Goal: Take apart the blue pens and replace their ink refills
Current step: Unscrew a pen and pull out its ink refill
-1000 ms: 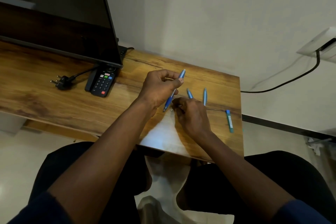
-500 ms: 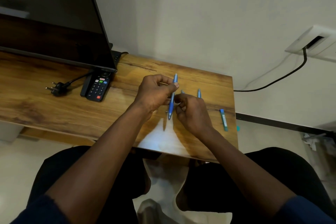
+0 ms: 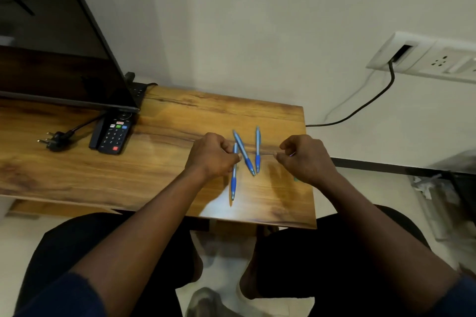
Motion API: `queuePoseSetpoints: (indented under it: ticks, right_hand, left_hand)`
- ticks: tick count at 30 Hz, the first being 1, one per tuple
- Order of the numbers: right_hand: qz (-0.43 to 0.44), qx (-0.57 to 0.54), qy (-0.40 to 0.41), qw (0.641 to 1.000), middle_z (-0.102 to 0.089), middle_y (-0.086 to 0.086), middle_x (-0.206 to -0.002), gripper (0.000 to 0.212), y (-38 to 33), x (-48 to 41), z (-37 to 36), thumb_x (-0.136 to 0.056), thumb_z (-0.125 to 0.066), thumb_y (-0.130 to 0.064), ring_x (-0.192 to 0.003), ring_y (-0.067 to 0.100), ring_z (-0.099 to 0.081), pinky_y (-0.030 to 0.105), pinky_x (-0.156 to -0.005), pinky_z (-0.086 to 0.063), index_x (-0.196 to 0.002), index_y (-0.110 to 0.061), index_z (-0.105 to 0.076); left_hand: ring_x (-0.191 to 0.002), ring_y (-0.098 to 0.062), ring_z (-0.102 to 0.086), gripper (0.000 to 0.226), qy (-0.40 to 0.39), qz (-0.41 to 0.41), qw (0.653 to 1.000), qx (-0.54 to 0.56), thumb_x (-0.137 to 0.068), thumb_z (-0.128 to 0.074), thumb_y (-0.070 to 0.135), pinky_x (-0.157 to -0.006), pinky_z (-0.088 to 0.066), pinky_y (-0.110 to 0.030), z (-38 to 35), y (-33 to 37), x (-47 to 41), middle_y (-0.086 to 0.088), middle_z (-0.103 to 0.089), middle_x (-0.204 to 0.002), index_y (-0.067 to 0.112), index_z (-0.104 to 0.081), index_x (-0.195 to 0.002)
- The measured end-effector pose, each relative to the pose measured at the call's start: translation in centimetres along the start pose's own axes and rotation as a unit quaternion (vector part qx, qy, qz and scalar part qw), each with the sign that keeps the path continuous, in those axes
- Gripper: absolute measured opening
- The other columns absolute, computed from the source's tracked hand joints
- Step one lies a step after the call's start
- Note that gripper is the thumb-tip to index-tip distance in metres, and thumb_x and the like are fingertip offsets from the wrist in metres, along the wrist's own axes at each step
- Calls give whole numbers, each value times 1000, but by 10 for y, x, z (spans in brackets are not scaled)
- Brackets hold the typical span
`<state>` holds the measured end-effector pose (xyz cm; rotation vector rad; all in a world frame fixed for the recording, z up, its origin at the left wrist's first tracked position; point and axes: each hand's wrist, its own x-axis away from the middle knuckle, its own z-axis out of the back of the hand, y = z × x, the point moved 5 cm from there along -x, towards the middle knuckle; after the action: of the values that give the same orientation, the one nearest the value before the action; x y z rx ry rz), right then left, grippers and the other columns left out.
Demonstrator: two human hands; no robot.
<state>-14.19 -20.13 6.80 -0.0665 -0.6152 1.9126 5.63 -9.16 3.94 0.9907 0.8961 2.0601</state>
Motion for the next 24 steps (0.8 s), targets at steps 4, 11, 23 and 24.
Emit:
queuePoseSetpoints:
  ticks: [4, 11, 23, 24]
  right_hand:
    - [-41, 21, 4, 999, -68, 6, -110, 34, 23, -7, -4, -93, -74, -32, -96, 17, -59, 29, -79, -47, -118, -11, -67]
    - [-53, 28, 11, 998, -65, 5, -108, 29, 36, -14, -9, -92, -76, -25, -94, 18, -59, 31, -81, -52, -115, -14, -63]
    - [-59, -106, -2, 993, -70, 4, -101, 20, 38, -21, -10, -91, -74, -10, -94, 20, -67, 31, -81, -58, -110, -16, -71]
    - [-54, -122, -6, 991, -71, 3, -101, 20, 36, -21, -11, -91, -75, -11, -94, 20, -68, 31, -81, -59, -110, -17, -71]
  left_hand:
    - [-73, -20, -77, 16, 15, 8, 998, -68, -81, -88, 18, -75, -66, -47, -10, 1, -4, -3, -77, -72, 13, -73, -80]
    - [-76, -22, -76, 13, 18, 16, 993, -119, -82, -84, 16, -74, -65, -48, -22, 6, -10, -4, -76, -78, 16, -71, -81]
    - [-62, -16, -76, 20, 20, 24, 988, -151, -83, -87, 10, -69, -67, -44, -28, 12, -9, -4, -76, -75, 15, -68, -87]
    - [-62, -15, -76, 22, 20, 26, 988, -153, -82, -88, 11, -69, -67, -44, -28, 12, -8, -4, -76, -76, 16, -67, -88]
